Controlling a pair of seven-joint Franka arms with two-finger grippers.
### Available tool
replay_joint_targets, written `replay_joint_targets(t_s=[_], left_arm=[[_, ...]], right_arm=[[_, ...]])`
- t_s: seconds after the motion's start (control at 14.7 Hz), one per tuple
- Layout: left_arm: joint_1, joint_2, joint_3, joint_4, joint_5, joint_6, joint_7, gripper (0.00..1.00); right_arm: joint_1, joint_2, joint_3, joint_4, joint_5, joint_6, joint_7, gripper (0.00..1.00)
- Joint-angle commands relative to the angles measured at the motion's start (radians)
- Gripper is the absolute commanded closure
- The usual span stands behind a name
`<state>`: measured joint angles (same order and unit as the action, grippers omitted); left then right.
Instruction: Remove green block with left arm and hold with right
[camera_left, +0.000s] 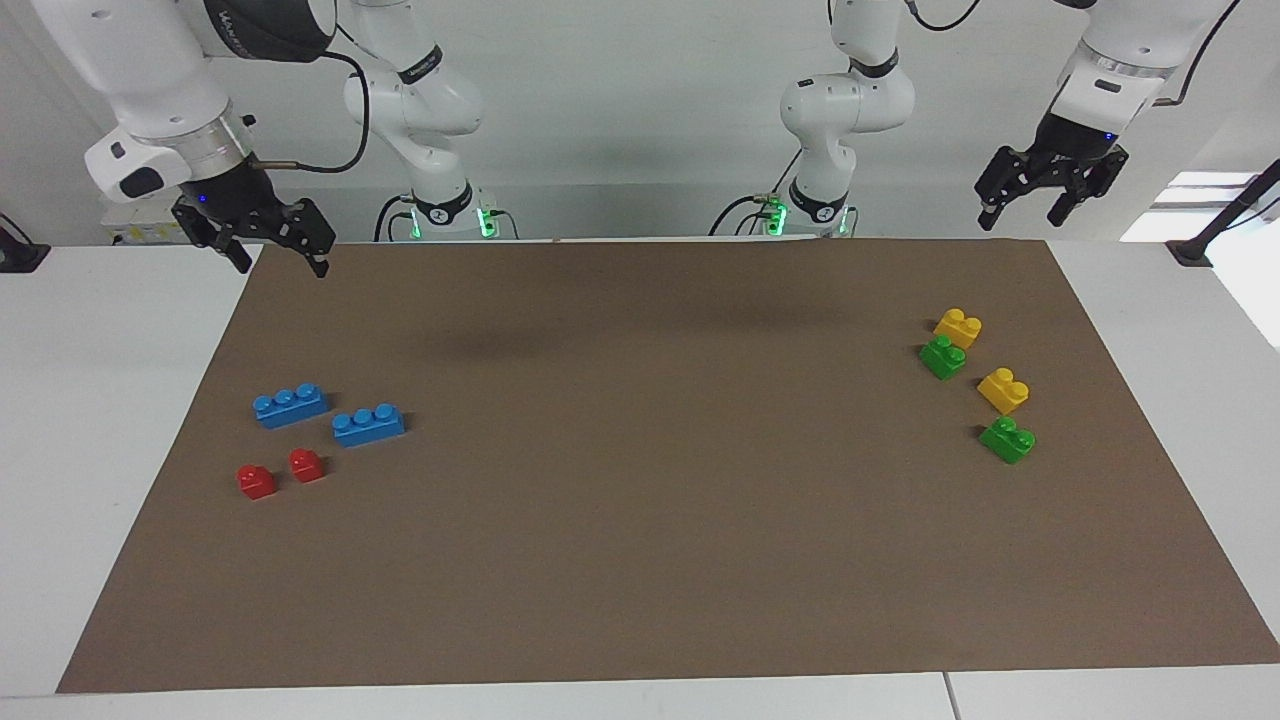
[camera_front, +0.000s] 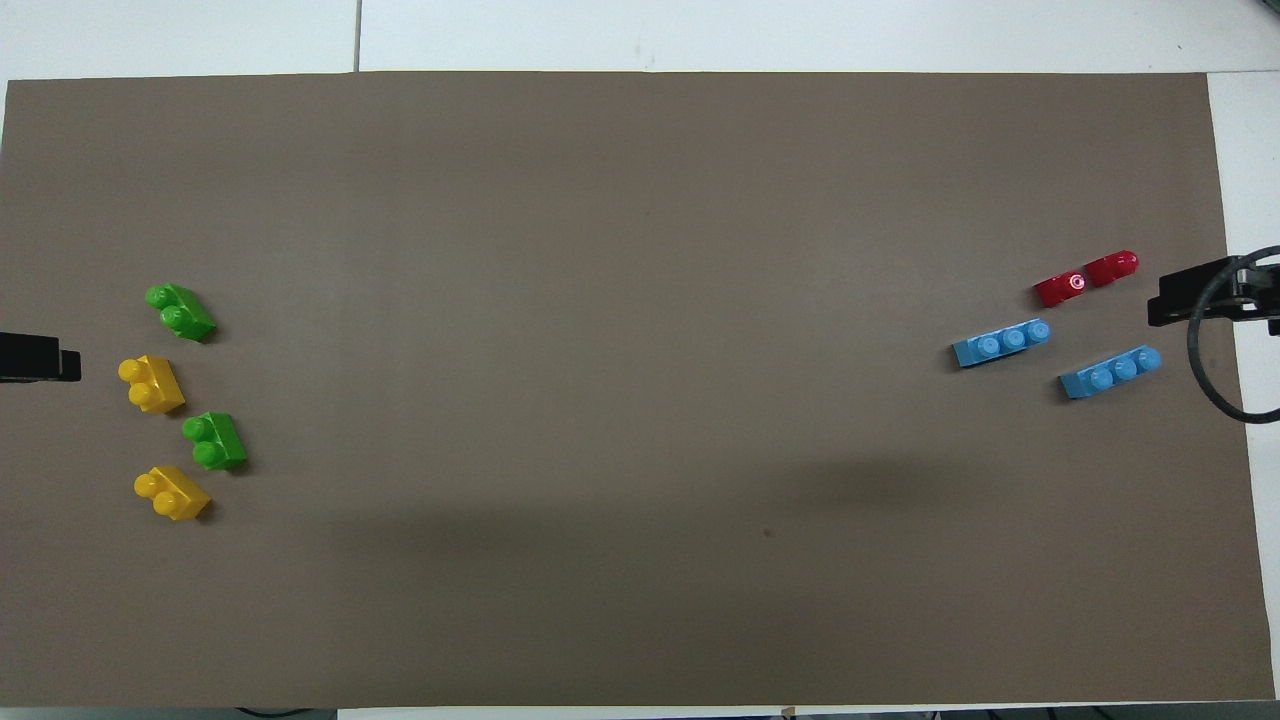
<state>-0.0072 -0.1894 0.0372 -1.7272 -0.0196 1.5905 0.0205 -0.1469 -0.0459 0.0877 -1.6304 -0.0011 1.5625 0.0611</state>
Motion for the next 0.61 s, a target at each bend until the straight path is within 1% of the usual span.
replay_joint_targets(t_s=[0.0,0.07,0.2,0.27,0.54], left_arm=[[-0.059,0.077,0.041,0.073,0.003,-0.036,-0.016,0.0],[-0.062,0.094,0.043,0.095,0.003,-0.052,-0.017,0.0],[-0.097,0.093,0.087,0.098,0.003,-0.06,-0.02,0.0],[-0.105,0.093,0.093,0.1,0.003,-0.057,-0.02,0.0],[-0.102,0.073,0.084,0.095,0.003,-0.047,-0.017,0.0]], right_arm=[[0.012,-0.014,0.006,-0.006,0.001,-0.021,0.029,0.0],[0.012,-0.014,0.006,-0.005,0.001,-0.021,0.029,0.0],[0.013,-0.014,0.006,-0.005,0.001,-0.019,0.029,0.0],[0.012,-0.014,0.006,-0.005,0.001,-0.019,0.029,0.0],[0.013,-0.014,0.006,-0.005,0.001,-0.021,0.029,0.0]])
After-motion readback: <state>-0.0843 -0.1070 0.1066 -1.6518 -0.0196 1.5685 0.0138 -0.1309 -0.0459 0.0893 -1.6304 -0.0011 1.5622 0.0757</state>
